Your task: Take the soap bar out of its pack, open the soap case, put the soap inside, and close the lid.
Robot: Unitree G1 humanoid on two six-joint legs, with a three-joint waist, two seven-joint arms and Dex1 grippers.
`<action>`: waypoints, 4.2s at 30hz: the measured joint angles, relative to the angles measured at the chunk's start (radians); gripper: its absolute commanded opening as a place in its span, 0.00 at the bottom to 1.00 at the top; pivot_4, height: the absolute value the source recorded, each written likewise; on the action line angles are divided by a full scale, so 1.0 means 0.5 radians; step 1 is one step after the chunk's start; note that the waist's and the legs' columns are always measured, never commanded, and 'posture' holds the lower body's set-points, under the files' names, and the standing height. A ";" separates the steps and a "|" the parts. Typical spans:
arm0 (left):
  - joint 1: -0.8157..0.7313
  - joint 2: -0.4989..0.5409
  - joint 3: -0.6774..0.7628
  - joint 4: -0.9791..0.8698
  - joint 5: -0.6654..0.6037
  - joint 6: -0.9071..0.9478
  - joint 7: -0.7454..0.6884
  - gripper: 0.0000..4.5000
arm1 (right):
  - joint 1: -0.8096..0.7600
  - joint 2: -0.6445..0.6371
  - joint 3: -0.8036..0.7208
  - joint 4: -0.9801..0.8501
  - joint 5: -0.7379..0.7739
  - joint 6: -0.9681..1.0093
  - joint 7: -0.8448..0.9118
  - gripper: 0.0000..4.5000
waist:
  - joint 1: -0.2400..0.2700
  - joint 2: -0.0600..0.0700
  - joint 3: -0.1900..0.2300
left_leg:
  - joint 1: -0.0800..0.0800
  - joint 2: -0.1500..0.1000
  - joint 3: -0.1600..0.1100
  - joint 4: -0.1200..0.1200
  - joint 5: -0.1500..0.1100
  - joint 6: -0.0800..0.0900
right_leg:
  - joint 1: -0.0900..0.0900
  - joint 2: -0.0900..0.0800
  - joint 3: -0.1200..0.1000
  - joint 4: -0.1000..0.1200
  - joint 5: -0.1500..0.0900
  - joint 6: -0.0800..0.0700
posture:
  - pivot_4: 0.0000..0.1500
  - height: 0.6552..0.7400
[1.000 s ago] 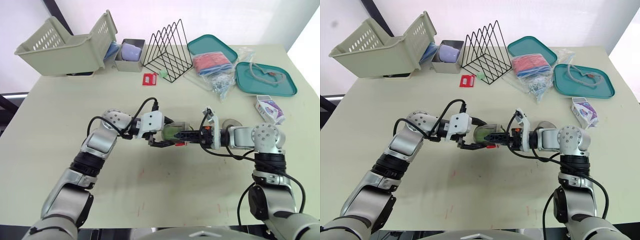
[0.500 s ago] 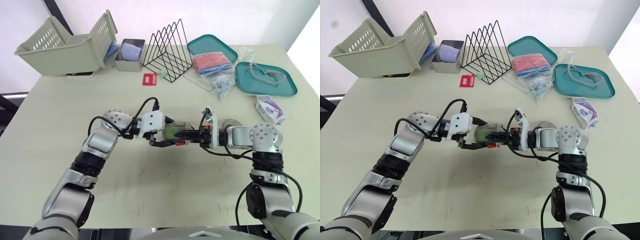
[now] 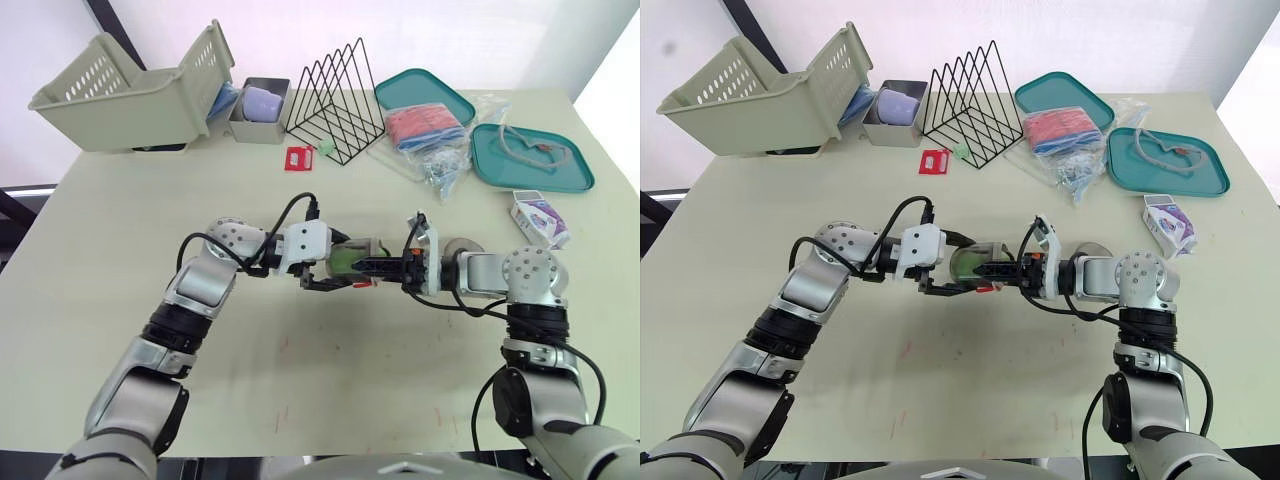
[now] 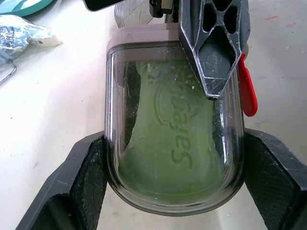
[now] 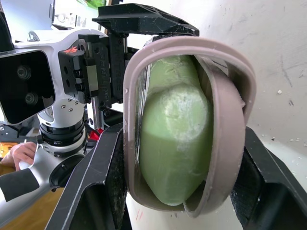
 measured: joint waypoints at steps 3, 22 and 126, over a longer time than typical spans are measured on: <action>-0.005 -0.007 0.000 0.021 -0.006 -0.002 -0.002 1.00 | 0.000 -0.001 0.015 -0.007 -0.006 -0.011 -0.001 0.46 | -0.001 0.000 0.000 | 0.000 0.000 0.000 0.000 0.000 0.000 | 0.000 0.000 0.000 0.000 0.000 0.000 | 1.00 1.00; -0.037 0.199 0.203 0.026 -0.219 0.175 -0.113 1.00 | -0.001 -0.275 0.253 -0.095 -0.031 -0.180 0.161 0.46 | -0.037 0.000 0.000 | -0.014 0.000 -0.004 0.001 0.000 0.000 | -0.013 -0.001 -0.004 0.000 0.000 0.000 | 1.00 1.00; 0.050 -0.387 0.029 -0.076 -0.274 0.250 0.273 0.44 | 0.121 -1.093 0.844 -0.305 -1.158 -2.226 1.518 1.00 | -0.027 0.004 0.003 | -0.029 -0.002 -0.009 0.026 0.000 0.000 | -0.028 -0.001 -0.006 0.028 -0.002 -0.003 | 1.00 1.00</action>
